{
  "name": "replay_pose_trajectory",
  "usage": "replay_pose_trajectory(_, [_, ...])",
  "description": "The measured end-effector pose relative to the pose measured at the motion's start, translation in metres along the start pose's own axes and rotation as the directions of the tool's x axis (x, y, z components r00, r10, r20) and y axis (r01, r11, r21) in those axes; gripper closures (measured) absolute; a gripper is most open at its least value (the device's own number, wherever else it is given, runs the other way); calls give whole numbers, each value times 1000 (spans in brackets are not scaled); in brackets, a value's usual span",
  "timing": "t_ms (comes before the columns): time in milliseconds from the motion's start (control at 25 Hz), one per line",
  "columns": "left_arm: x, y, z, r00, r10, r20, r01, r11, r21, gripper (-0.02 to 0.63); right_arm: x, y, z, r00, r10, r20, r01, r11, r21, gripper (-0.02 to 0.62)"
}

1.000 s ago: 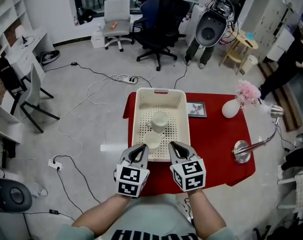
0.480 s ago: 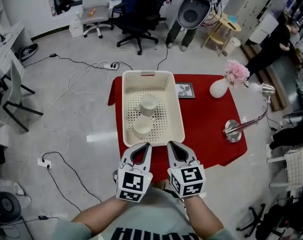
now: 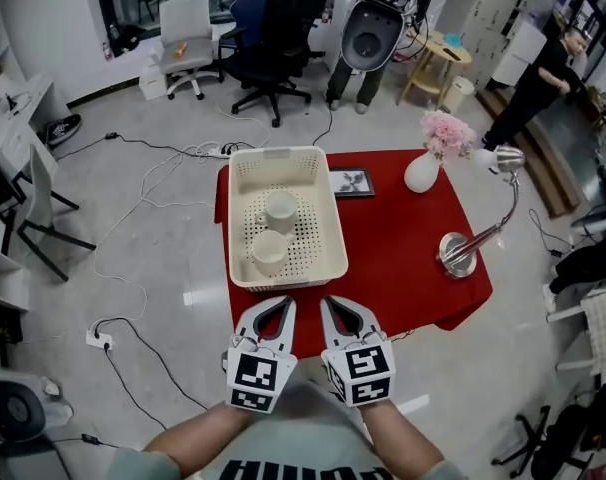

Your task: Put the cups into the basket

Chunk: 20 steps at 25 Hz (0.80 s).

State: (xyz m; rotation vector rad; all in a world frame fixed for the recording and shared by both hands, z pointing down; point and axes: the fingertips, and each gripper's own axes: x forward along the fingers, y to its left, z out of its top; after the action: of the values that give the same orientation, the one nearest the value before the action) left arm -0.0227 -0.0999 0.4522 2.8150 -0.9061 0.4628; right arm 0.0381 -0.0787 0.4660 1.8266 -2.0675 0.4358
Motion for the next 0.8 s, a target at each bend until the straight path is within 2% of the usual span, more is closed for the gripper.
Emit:
replay_pose_trajectory(200, [-17,-33,-1,1000,18,10,-18,999,-29,603,-35,-7,-8,1000,10,25,-10,1000,-10,580])
replay_pose_trajectory(480, [-44,-63,-11,995,100,-25,-101,995,-14,603,-74,-9,-22,997,52,49,-52,999,8,580])
replay_pose_trajectory(800, [-59,-82,-14,996,81,-27,-80,996,31,603,-96,3,-32,998,40,42,-41,999,17,581])
